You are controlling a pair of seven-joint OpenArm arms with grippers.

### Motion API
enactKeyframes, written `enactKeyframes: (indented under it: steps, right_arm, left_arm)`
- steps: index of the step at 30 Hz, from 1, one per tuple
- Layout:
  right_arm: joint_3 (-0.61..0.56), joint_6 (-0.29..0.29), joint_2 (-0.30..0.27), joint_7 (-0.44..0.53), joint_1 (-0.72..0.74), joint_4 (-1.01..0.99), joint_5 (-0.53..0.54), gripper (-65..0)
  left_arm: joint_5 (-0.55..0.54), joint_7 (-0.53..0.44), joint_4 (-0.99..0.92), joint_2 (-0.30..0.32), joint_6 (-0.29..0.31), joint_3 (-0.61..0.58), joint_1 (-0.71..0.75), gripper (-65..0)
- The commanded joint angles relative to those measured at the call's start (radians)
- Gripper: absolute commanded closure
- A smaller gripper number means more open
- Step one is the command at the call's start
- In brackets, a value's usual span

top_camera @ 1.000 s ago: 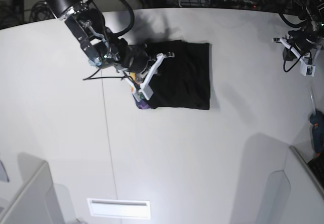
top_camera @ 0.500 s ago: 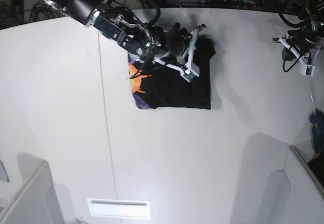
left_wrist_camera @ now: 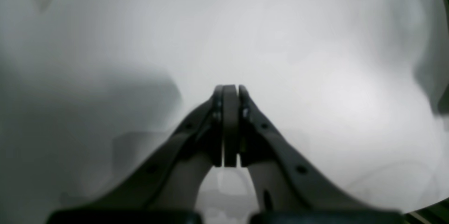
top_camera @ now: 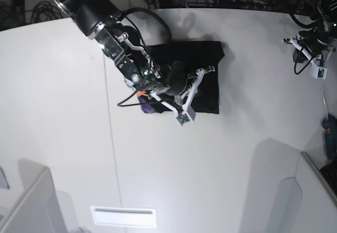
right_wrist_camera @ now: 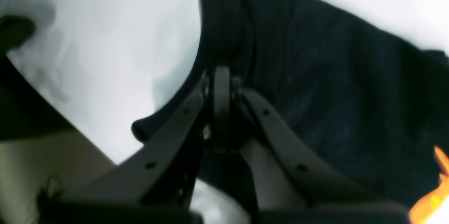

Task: Fold the T-shirt properly
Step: 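Press and smooth the folded bundle with the right gripper, then grasp the bundle's edges with both grippers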

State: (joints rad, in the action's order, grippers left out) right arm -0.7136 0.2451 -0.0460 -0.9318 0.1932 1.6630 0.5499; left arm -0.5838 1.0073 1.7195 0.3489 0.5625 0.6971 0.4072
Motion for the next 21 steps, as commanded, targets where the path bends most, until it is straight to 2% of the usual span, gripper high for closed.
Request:
enactKeyframes:
  steps: [1, 5, 9, 14, 17, 19, 21]
  right_arm:
    - [-0.016, -0.007, 0.016, 0.036, 0.025, -0.011, 0.006, 0.0]
    - [-0.077, -0.007, 0.048, 0.102, 0.055, -0.128, 0.006, 0.0]
    - [-0.150, -0.007, 0.093, 0.129, 0.082, -0.237, 0.006, 0.0]
    - [-0.185, -0.007, 0.108, 0.127, 0.090, -0.258, 0.006, 0.0]
    - [-0.183, -0.005, 0.088, 0.113, 0.081, -0.149, 0.008, 0.0]
    - [-0.179, 0.001, 0.053, 0.090, 0.070, -0.033, 0.011, 0.0]
    - [-0.120, 0.001, 0.021, 0.056, 0.047, 0.087, 0.011, 0.0]
  left_arm:
    - [-0.023, -0.015, 0.018, 0.005, 0.006, 0.006, -0.003, 0.0]
    - [-0.141, -0.015, 0.018, 0.005, 0.006, 0.005, 0.000, 0.0]
    - [-0.249, -0.015, 0.017, 0.006, 0.006, 0.005, 0.002, 0.0]
    - [-0.255, -0.015, 0.018, 0.002, 0.004, -0.001, 0.000, 0.0]
    - [-0.258, -0.015, 0.018, -0.001, 0.004, -0.001, 0.000, -8.9]
    - [-0.273, -0.015, 0.021, -0.014, 0.004, -0.003, -0.003, -17.4]
    - [-0.324, -0.015, 0.033, -0.032, 0.004, -0.001, 0.000, -26.0]
